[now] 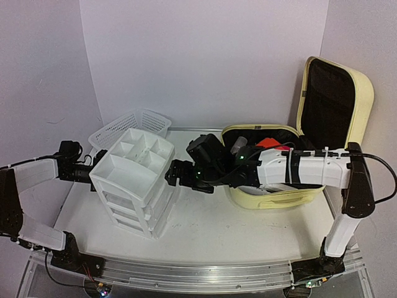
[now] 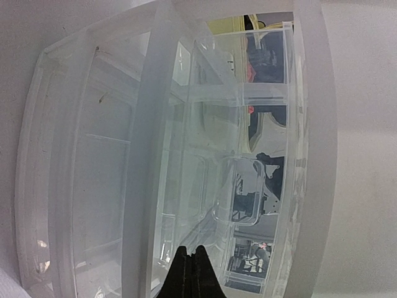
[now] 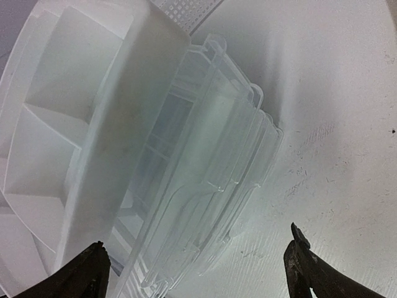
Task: Open, take out, and arrange the luggage
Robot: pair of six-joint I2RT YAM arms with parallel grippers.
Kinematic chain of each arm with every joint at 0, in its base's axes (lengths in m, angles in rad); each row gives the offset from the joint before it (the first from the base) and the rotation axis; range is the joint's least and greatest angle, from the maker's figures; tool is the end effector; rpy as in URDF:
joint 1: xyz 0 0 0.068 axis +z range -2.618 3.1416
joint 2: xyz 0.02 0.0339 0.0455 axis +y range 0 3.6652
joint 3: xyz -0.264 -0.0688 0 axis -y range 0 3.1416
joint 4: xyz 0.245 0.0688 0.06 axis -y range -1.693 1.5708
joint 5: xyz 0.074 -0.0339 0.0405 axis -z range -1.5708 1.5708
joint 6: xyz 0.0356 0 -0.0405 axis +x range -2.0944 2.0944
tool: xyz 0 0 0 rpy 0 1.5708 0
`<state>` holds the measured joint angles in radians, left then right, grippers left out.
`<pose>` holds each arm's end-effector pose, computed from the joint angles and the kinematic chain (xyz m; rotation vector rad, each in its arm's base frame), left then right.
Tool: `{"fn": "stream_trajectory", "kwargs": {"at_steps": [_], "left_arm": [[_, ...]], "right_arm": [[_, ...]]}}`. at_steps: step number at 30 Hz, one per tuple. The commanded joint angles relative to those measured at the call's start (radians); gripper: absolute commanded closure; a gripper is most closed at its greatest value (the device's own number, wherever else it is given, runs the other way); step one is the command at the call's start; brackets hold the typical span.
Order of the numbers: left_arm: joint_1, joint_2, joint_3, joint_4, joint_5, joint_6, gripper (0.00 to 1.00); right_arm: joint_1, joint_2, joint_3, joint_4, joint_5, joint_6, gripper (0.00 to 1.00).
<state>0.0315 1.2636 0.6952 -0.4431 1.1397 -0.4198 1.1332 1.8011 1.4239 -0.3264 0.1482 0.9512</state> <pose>0.2270 -0.0252 0.2085 -0.1045 2.3913 -1.6105 0.1800 0.3722 0.2654 -0.1382 2.4372 0.8840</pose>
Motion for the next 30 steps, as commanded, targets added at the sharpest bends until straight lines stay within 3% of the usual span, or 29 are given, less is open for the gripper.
{"fn": "stream_trajectory", "kwargs": {"at_steps": [1, 6, 10, 14, 22, 30], "left_arm": [[-0.007, -0.022, -0.003, 0.034, 0.003, 0.009, 1.0], [-0.007, -0.039, -0.002, 0.033, -0.005, 0.007, 0.97], [-0.005, -0.068, -0.002, 0.023, -0.037, 0.012, 0.77], [-0.005, -0.093, 0.005, 0.002, -0.078, 0.024, 0.65], [-0.005, -0.084, 0.015, -0.018, -0.094, 0.039, 0.57], [-0.004, -0.111, 0.027, -0.048, -0.144, 0.051, 0.5]], "right_arm": [[0.01, 0.029, 0.06, -0.018, 0.039, -0.006, 0.03], [0.018, 0.065, 0.105, -0.075, 0.074, -0.019, 0.03], [0.022, 0.054, 0.111, -0.13, 0.112, -0.035, 0.04], [0.03, 0.028, 0.112, -0.195, 0.158, -0.057, 0.04], [0.041, 0.009, 0.143, -0.32, 0.219, -0.093, 0.04], [0.06, 0.073, 0.276, -0.524, 0.307, -0.154, 0.04]]}}
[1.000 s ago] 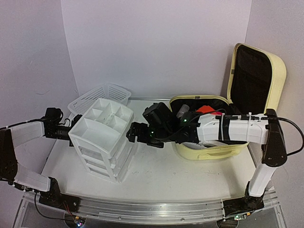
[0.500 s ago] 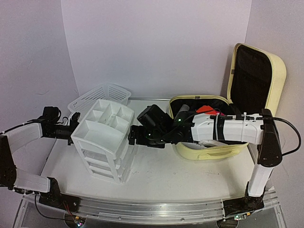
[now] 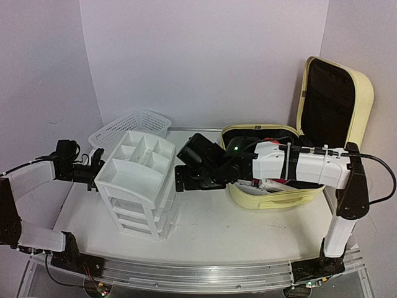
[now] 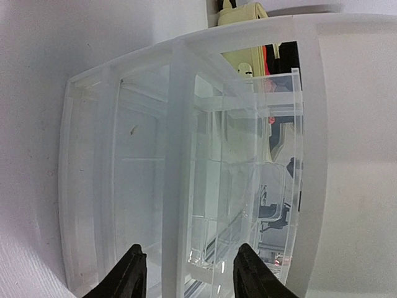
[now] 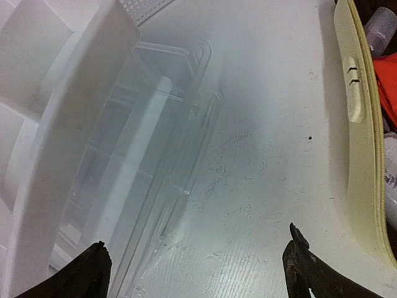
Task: Open, take out, and arrange the luggage
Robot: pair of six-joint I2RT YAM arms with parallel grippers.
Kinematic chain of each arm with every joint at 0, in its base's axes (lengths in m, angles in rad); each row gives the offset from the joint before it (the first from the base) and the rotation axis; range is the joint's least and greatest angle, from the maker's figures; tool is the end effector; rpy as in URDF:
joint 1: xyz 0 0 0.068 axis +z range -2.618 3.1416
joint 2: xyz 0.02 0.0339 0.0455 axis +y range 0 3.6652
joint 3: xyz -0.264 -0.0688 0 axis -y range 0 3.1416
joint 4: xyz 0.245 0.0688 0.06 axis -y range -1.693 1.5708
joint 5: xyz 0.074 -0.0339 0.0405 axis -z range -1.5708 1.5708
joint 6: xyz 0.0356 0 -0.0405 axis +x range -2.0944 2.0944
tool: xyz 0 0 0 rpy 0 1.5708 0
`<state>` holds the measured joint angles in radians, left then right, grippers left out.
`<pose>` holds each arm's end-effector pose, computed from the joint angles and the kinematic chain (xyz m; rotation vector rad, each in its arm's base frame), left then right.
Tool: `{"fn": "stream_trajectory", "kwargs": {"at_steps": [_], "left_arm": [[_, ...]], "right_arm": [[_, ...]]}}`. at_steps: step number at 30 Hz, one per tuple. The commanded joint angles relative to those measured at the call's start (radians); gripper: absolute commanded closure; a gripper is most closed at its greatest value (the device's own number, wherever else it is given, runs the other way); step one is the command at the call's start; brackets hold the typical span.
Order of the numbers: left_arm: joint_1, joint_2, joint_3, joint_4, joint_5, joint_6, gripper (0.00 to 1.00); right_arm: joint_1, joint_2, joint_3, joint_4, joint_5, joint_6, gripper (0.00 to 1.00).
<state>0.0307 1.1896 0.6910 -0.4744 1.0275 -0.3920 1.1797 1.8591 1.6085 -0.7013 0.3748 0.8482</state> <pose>0.2185 -0.0238 0.2177 -0.0942 2.4012 -1.4453 0.1681 0.3736 0.2767 -0.2602 2.4642 0.4234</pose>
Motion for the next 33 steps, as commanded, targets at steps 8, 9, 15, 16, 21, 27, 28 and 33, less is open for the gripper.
{"fn": "stream_trajectory", "kwargs": {"at_steps": [8, 9, 15, 16, 21, 27, 28, 33], "left_arm": [[0.001, -0.097, 0.06, -0.053, -0.159, 0.026, 0.44], [0.004, -0.1, 0.064, -0.059, -0.168, 0.028, 0.43], [0.021, -0.101, 0.1, -0.106, -0.18, 0.058, 0.42], [0.021, -0.102, 0.105, -0.111, -0.183, 0.061, 0.42], [0.024, -0.111, 0.125, -0.133, -0.195, 0.076, 0.41], [0.026, -0.099, 0.131, -0.145, -0.199, 0.092, 0.4], [0.026, -0.096, 0.131, -0.146, -0.199, 0.094, 0.4], [0.029, -0.093, 0.138, -0.147, -0.201, 0.101, 0.4]], "right_arm": [[0.022, 0.014, 0.13, -0.184, 0.084, -0.092, 0.04], [0.021, 0.018, 0.136, -0.184, 0.08, -0.097, 0.04], [0.023, 0.038, 0.148, -0.195, 0.073, -0.098, 0.04], [0.022, 0.041, 0.153, -0.208, 0.082, -0.098, 0.04], [0.023, 0.05, 0.178, -0.281, 0.131, -0.106, 0.04], [0.021, 0.041, 0.188, -0.322, 0.172, -0.123, 0.06], [0.021, 0.043, 0.19, -0.324, 0.175, -0.126, 0.06], [0.021, 0.048, 0.228, -0.321, 0.152, -0.156, 0.04]]}}
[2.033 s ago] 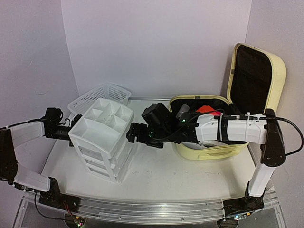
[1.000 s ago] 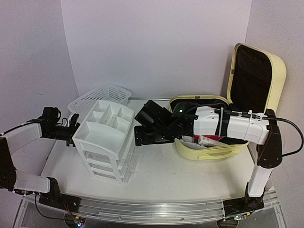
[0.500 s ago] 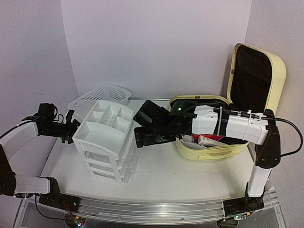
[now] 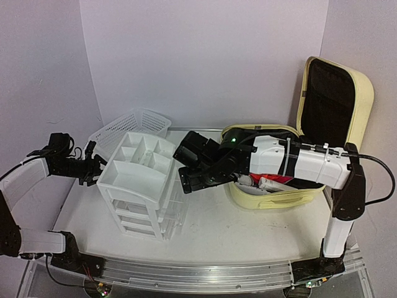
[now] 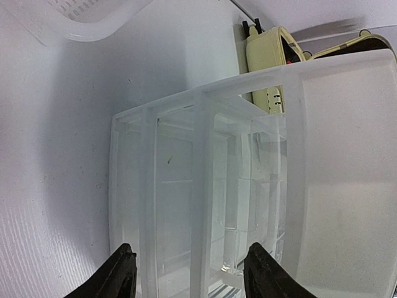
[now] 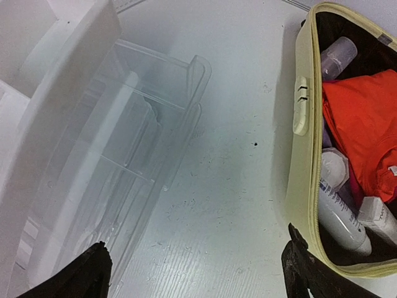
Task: Open, take out, and arrange the luggage
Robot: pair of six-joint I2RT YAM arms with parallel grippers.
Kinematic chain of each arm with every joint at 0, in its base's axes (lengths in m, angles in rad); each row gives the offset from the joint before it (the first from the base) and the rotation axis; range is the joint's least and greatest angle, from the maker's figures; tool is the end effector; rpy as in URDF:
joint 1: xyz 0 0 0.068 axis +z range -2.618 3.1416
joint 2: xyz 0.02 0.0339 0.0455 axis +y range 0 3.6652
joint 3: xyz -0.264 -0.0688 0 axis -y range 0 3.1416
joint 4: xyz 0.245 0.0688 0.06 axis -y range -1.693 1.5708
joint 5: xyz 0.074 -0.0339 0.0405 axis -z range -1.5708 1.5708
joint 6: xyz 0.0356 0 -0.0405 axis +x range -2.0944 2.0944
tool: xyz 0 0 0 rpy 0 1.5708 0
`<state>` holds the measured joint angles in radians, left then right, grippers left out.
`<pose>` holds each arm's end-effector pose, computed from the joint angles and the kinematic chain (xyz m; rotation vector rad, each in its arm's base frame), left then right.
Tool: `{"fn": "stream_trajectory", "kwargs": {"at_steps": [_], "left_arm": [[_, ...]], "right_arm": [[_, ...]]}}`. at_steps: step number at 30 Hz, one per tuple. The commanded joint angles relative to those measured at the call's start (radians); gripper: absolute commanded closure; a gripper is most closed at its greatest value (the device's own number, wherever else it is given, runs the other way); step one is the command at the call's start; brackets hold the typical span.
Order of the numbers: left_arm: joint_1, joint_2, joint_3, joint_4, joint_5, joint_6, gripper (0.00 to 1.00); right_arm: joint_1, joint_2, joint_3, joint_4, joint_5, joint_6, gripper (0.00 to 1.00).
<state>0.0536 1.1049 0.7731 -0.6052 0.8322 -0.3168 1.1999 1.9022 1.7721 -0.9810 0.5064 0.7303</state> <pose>0.2117 -0.0150 0.2473 -0.0996 2.4113 -1.1491 0.1623 0.3696 0.2966 -0.4292 2.4372 0.1113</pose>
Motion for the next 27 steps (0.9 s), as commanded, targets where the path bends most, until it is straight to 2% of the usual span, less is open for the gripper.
{"fn": "stream_trajectory", "kwargs": {"at_steps": [1, 6, 8, 11, 13, 15, 18, 21, 24, 27], "left_arm": [[0.009, -0.006, 0.058, -0.018, -0.01, 0.029, 0.39], [0.014, -0.002, 0.085, -0.04, -0.047, 0.053, 0.37], [0.014, -0.002, 0.095, -0.047, -0.065, 0.062, 0.33], [0.015, -0.004, 0.109, -0.056, -0.082, 0.072, 0.29], [0.014, -0.011, 0.118, -0.061, -0.093, 0.079, 0.28], [0.014, -0.019, 0.129, -0.075, -0.105, 0.092, 0.27], [0.014, -0.037, 0.139, -0.091, -0.12, 0.11, 0.26], [0.014, -0.045, 0.144, -0.096, -0.124, 0.127, 0.26], [0.015, -0.041, 0.142, -0.096, -0.127, 0.141, 0.25], [0.014, -0.033, 0.13, -0.096, -0.125, 0.151, 0.25]], "right_arm": [[0.001, 0.005, 0.082, -0.041, 0.014, -0.053, 0.04], [0.0, -0.062, 0.114, -0.039, 0.021, -0.126, 0.02], [-0.005, -0.111, 0.097, -0.037, 0.045, -0.158, 0.02], [-0.044, -0.204, 0.007, -0.036, 0.094, -0.182, 0.02], [-0.103, -0.276, -0.083, -0.035, 0.055, -0.218, 0.02], [-0.168, -0.347, -0.179, -0.035, 0.019, -0.312, 0.02], [-0.285, -0.453, -0.341, -0.035, -0.012, -0.546, 0.02], [-0.432, -0.529, -0.464, -0.035, -0.18, -0.791, 0.02], [-0.564, -0.551, -0.531, -0.035, -0.323, -0.994, 0.07], [-0.665, -0.505, -0.511, -0.05, -0.399, -1.063, 0.12]]}}
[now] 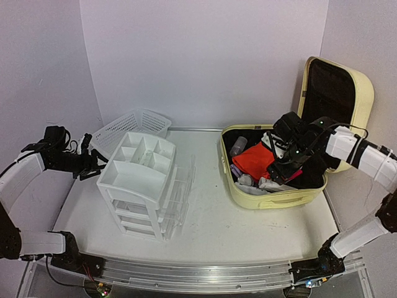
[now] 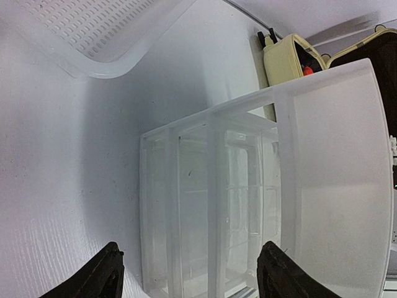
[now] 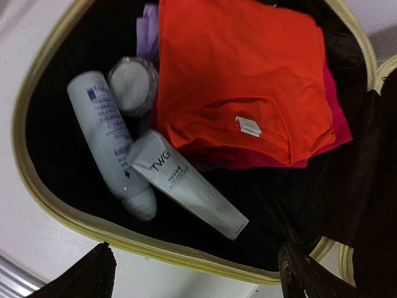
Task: Open, take out, and arrange the luggage
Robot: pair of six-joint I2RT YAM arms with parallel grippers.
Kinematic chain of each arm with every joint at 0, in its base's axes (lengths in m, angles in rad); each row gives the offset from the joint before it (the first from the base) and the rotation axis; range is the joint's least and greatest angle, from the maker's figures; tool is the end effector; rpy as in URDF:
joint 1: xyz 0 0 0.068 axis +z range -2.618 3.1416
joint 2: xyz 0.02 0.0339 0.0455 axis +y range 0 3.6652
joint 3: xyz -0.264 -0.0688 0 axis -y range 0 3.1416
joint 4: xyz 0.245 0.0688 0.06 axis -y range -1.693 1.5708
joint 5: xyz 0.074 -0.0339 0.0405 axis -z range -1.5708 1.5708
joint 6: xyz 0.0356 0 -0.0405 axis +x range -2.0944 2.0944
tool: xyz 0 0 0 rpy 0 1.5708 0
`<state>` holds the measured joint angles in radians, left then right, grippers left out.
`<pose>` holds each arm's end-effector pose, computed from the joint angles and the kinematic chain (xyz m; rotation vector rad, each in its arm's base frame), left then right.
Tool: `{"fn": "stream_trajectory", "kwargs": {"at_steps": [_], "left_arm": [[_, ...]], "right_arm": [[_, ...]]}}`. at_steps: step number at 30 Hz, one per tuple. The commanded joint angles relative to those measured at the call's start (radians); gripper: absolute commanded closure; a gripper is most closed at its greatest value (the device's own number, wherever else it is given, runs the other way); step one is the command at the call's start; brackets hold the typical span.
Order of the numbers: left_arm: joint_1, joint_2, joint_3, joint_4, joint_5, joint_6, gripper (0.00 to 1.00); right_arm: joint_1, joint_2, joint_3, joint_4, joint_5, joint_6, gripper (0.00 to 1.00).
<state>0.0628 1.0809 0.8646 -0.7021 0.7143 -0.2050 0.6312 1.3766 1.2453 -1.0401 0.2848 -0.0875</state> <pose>0.2103 -0.0101 0.2723 -0.0200 2.4033 -0.9448 0.2173 0.1465 0.3003 -0.8678 2.5306 -0.2240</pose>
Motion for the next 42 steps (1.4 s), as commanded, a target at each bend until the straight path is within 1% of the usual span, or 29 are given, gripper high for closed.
{"fn": "stream_trajectory", "kwargs": {"at_steps": [1, 2, 5, 6, 9, 14, 17, 25, 29, 33, 36, 39, 42], "left_arm": [[0.006, -0.009, 0.033, 0.001, -0.009, 0.044, 0.25], [0.005, -0.007, 0.028, 0.001, -0.01, 0.049, 0.25], [0.005, -0.006, 0.014, 0.001, -0.017, 0.064, 0.26], [0.005, -0.01, 0.014, 0.001, -0.019, 0.066, 0.26], [0.006, -0.016, 0.012, 0.004, -0.021, 0.07, 0.26], [0.005, -0.007, 0.012, 0.012, -0.007, 0.072, 0.25], [0.005, -0.007, 0.011, 0.014, 0.0, 0.075, 0.26], [0.005, -0.012, 0.009, 0.018, -0.002, 0.075, 0.26], [0.006, -0.01, 0.01, 0.018, -0.001, 0.075, 0.26], [0.006, -0.009, 0.01, 0.017, -0.001, 0.075, 0.26], [0.005, -0.007, 0.01, 0.017, 0.0, 0.075, 0.26], [0.006, -0.005, 0.009, 0.018, 0.001, 0.074, 0.27], [0.005, -0.007, 0.008, 0.019, 0.0, 0.074, 0.27]], "right_arm": [[-0.132, 0.044, 0.023, 0.008, -0.221, -0.253, 0.13], [-0.166, 0.072, 0.037, 0.002, -0.264, -0.264, 0.15], [-0.213, 0.174, 0.067, -0.042, -0.316, -0.304, 0.28], [-0.217, 0.199, 0.071, -0.051, -0.322, -0.314, 0.29], [-0.219, 0.245, 0.073, -0.053, -0.351, -0.344, 0.25], [-0.219, 0.31, 0.08, -0.046, -0.331, -0.389, 0.2], [-0.219, 0.334, 0.07, -0.006, -0.323, -0.398, 0.2], [-0.22, 0.392, 0.047, 0.106, -0.357, -0.429, 0.24], [-0.221, 0.409, 0.047, 0.117, -0.343, -0.437, 0.34], [-0.219, 0.382, 0.021, 0.128, -0.338, -0.457, 0.37], [-0.22, 0.343, -0.008, 0.157, -0.364, -0.468, 0.42], [-0.219, 0.323, -0.019, 0.172, -0.374, -0.466, 0.5], [-0.22, 0.308, -0.027, 0.176, -0.367, -0.465, 0.54]]}}
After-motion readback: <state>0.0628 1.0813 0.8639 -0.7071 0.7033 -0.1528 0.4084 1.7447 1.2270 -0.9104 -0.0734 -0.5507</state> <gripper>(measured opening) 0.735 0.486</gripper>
